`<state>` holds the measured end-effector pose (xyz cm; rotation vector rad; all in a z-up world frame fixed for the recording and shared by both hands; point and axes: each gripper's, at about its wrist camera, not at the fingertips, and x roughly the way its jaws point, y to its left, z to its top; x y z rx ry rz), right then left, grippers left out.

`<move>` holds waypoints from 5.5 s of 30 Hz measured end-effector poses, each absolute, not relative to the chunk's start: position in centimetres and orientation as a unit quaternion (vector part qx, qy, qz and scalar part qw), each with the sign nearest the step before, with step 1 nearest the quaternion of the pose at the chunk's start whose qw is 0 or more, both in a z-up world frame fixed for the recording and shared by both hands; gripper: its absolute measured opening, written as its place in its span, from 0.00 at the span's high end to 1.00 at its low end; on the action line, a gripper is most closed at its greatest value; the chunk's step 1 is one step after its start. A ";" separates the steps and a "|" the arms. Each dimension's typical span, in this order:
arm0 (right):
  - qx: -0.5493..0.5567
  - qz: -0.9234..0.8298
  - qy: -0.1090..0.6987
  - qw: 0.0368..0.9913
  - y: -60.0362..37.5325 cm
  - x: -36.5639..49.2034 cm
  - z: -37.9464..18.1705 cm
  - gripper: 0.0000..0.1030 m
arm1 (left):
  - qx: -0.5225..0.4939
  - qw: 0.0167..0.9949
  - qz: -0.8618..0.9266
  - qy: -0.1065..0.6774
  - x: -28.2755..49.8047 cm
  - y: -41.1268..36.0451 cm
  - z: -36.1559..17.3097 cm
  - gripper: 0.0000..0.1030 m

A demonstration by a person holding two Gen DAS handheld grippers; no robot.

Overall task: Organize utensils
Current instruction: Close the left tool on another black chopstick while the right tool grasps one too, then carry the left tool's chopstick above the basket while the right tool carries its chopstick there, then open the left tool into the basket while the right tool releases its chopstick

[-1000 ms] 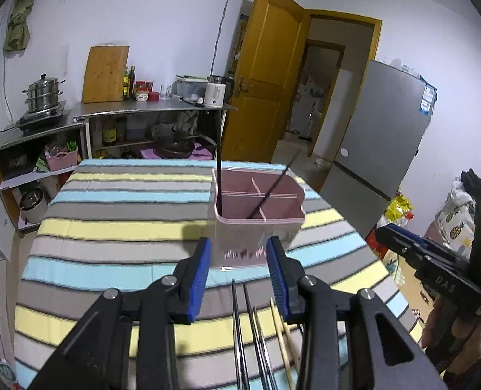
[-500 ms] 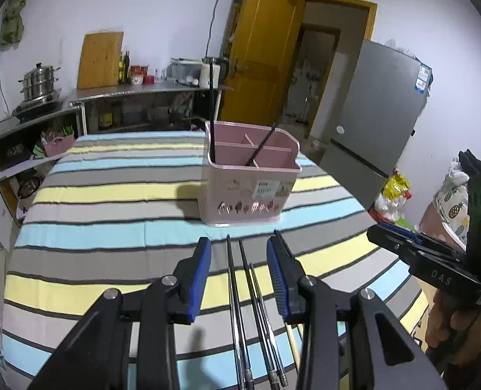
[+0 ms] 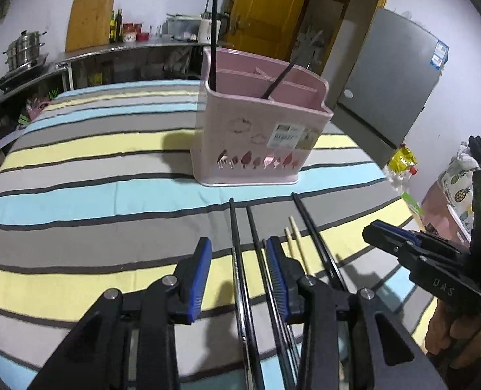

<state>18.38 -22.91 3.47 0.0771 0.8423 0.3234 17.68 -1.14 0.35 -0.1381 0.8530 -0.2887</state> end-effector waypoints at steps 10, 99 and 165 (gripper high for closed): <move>0.029 0.155 0.441 0.883 -21.8 22.0 0.2 0.88 | -0.055 0.883 -0.142 0.444 21.2 -2.2 -2.4 0.67; 0.025 0.157 0.284 0.946 -23.1 18.8 19.5 0.96 | -0.059 0.922 -0.161 0.346 19.0 -0.6 17.7 0.96; 0.077 0.183 0.276 0.940 -22.1 25.0 17.5 0.82 | -0.098 0.940 -0.107 0.309 24.2 3.2 15.9 0.64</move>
